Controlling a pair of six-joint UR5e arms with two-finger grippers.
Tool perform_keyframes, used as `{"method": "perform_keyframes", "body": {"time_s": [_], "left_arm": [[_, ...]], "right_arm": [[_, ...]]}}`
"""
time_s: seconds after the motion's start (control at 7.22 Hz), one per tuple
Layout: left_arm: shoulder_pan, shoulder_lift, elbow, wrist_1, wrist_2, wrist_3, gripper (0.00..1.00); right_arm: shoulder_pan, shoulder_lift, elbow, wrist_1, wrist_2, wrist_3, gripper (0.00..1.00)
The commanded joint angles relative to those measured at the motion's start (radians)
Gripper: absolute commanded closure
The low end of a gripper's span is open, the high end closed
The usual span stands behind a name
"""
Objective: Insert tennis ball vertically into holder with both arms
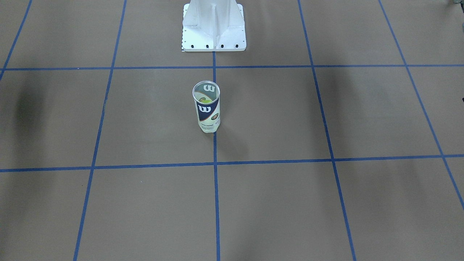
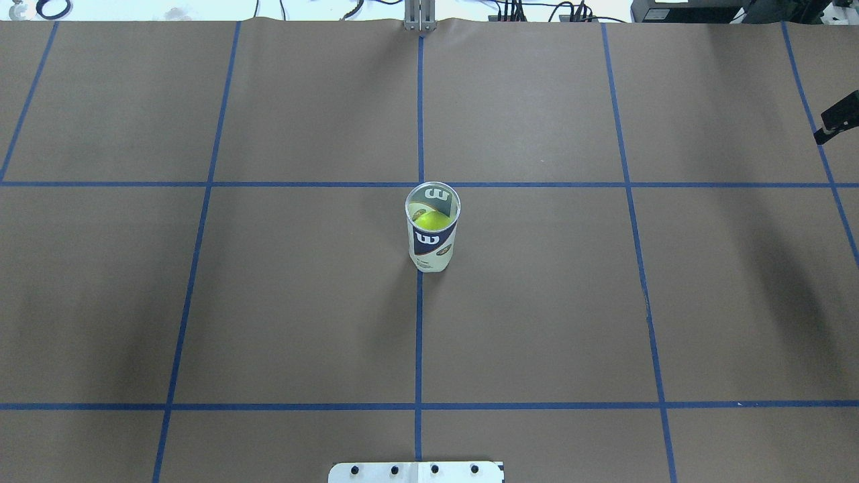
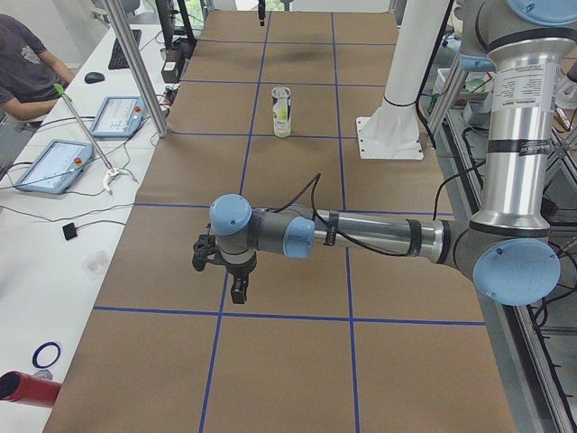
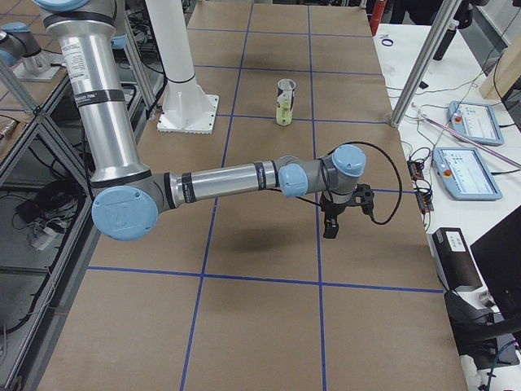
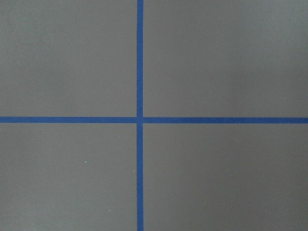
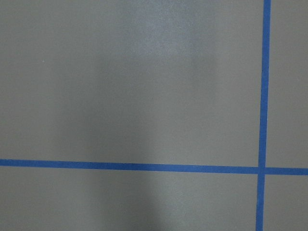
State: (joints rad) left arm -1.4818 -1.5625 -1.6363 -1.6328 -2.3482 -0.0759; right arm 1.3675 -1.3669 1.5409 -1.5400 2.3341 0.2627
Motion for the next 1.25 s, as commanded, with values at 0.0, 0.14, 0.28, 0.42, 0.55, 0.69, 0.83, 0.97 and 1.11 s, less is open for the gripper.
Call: {"method": "perform_keyframes", "body": {"time_s": [0.0,0.14,0.28,0.42,0.55,0.69,0.83,0.97,1.11], "left_arm": [[-0.035,0.01,0.015,0.016,-0.006,0.065,0.01],[-0.044,-0.013,0.015,0.072,-0.008,0.017,0.01],[-0.046,-0.024,0.018,0.092,-0.007,0.013,0.01],[-0.049,-0.016,0.02,0.087,-0.005,0.012,0.01],[-0.049,-0.016,0.02,0.087,-0.005,0.01,0.01],[-0.049,-0.022,0.03,0.082,-0.005,0.011,0.01],[-0.049,-0.019,0.029,0.08,-0.006,0.016,0.01],[-0.048,-0.027,0.032,0.08,-0.006,0.012,0.01],[-0.048,-0.028,0.039,0.08,-0.01,0.012,0.01]], "right_arm": [[0.002,-0.003,0.001,0.0,0.002,-0.005,0.01],[0.004,-0.006,0.002,-0.002,0.002,-0.007,0.01],[0.004,-0.009,0.002,-0.002,0.004,-0.007,0.01],[0.004,-0.008,0.002,-0.003,0.002,-0.007,0.01],[0.004,-0.008,0.001,-0.003,0.001,-0.007,0.01],[0.004,-0.011,0.001,-0.003,-0.004,-0.007,0.01],[0.004,-0.009,0.002,-0.002,-0.004,-0.007,0.01],[0.005,-0.009,-0.005,-0.003,-0.005,-0.008,0.01],[0.024,-0.012,-0.013,-0.005,-0.006,-0.04,0.01]]}}
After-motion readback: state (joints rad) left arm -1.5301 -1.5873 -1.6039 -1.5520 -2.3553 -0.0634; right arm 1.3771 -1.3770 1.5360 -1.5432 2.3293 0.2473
